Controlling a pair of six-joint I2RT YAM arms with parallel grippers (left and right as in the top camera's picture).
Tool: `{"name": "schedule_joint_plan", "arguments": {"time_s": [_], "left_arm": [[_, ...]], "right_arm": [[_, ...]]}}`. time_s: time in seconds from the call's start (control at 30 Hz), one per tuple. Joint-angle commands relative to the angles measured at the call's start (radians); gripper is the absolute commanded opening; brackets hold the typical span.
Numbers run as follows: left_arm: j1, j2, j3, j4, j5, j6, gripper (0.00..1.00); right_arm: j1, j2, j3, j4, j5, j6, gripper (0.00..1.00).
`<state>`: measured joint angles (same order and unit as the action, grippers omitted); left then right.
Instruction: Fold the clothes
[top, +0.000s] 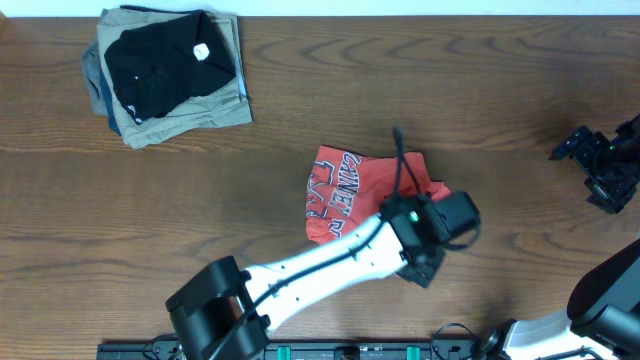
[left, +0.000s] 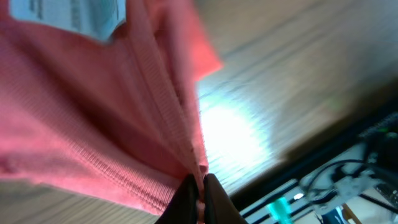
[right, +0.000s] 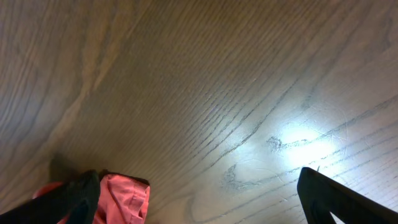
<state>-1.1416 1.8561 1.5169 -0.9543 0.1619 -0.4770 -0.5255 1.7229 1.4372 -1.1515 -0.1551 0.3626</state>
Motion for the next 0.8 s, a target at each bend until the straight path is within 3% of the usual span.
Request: {"name": "schedule_joint_plan", "arguments": {"time_s": [0.0, 0.07, 0.17, 0.27, 0.47, 0.6, 0.77], "left_arm": [[-0.038, 0.013, 0.008, 0.039, 0.013, -0.026, 0.06], [-0.058, 0.024, 0.002, 0.071, 0.012, -0.034, 0.09], [-0.078, 0.043, -0.004, 0.093, 0.011, -0.044, 0.41], [-0.084, 0.056, -0.004, 0.092, 0.011, -0.044, 0.56], [-0.073, 0.040, 0.027, 0.090, 0.010, -0.016, 0.58], [-0.039, 0.029, 0.059, 0.107, -0.085, -0.003, 0.73], [0.041, 0.034, 0.060, 0.181, -0.121, -0.003, 0.75]], "right_arm": [[-0.008, -0.018, 0.012, 0.000, 0.010, -0.001, 0.99], [-0.008, -0.018, 0.012, 0.000, 0.010, -0.001, 0.99], [-0.008, -0.018, 0.012, 0.000, 0.010, -0.001, 0.99], [-0.008, -0.018, 0.012, 0.000, 0.010, -0.001, 0.99], [-0.008, -0.018, 0.012, 0.000, 0.010, -0.001, 0.99], [-0.008, -0.018, 0.012, 0.000, 0.010, -0.001, 0.99], [-0.008, -0.018, 0.012, 0.000, 0.010, -0.001, 0.99]]}}
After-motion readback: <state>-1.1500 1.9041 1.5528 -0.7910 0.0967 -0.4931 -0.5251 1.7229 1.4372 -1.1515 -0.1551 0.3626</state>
